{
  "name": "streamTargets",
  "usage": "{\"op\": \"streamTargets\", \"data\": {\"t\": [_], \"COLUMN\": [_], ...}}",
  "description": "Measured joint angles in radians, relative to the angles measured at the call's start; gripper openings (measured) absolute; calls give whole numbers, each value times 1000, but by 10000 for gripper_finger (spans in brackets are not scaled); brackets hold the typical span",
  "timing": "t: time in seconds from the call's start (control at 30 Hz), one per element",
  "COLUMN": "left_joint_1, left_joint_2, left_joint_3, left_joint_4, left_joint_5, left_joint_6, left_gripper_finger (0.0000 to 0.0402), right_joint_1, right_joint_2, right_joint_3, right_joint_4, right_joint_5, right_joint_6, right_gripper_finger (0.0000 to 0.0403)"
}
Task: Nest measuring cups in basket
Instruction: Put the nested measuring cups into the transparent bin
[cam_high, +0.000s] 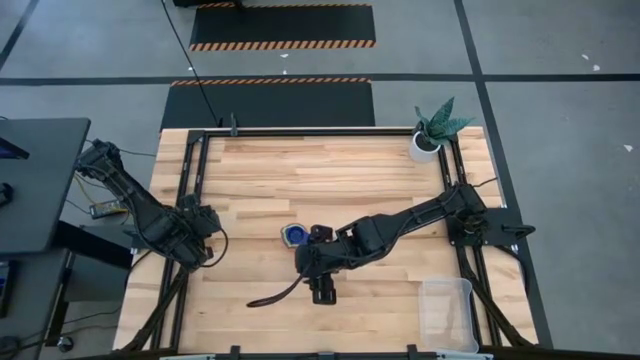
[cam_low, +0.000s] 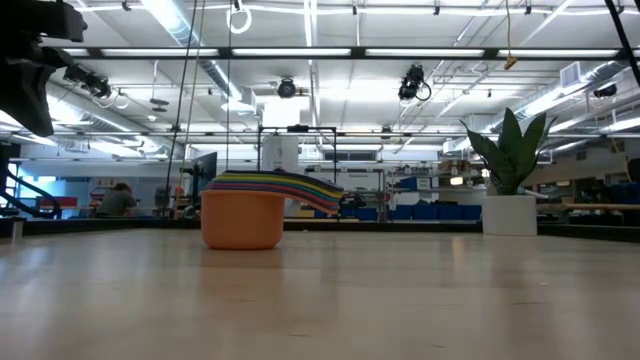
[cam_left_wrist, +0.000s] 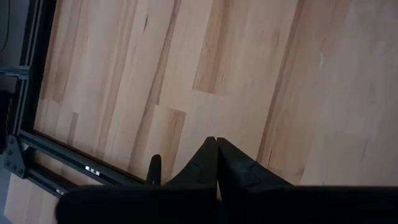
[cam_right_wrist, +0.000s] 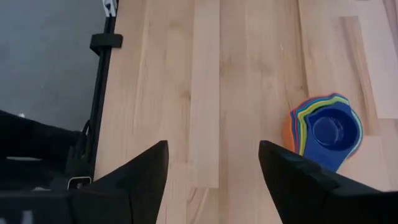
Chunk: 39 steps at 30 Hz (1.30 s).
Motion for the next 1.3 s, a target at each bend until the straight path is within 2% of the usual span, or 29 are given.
{"op": "streamTargets", "data": {"t": [0.23, 0.4, 0.63, 0.77, 0.93, 1.17, 1.3], "left_joint_1": [0, 0, -14, -14, -14, -14, -14], "left_joint_2": [0, 0, 0, 0, 0, 0, 0], "left_joint_3": [0, 0, 0, 0, 0, 0, 0], "left_joint_4": [11, 91, 272, 366, 377, 381, 381], "left_joint_5": [1, 0, 3, 3, 8, 8, 8], "left_joint_6": [-9, 6, 356, 455, 469, 465, 465], "left_gripper_finger": [7, 7, 7, 7, 7, 7, 7], "right_joint_1": [-2, -1, 9, 15, 28, 36, 34], "right_joint_2": [0, 0, 0, 0, 0, 1, -1], "right_joint_3": [0, 0, 0, 0, 0, -64, -124], "right_joint_4": [46, 44, 43, 40, 17, -11, 32], "right_joint_5": [0, 34, 178, 255, 364, 366, 371], "right_joint_6": [-29, -91, -100, -107, -144, -164, -164], "right_gripper_finger": [253, 252, 252, 252, 252, 252, 252]}}
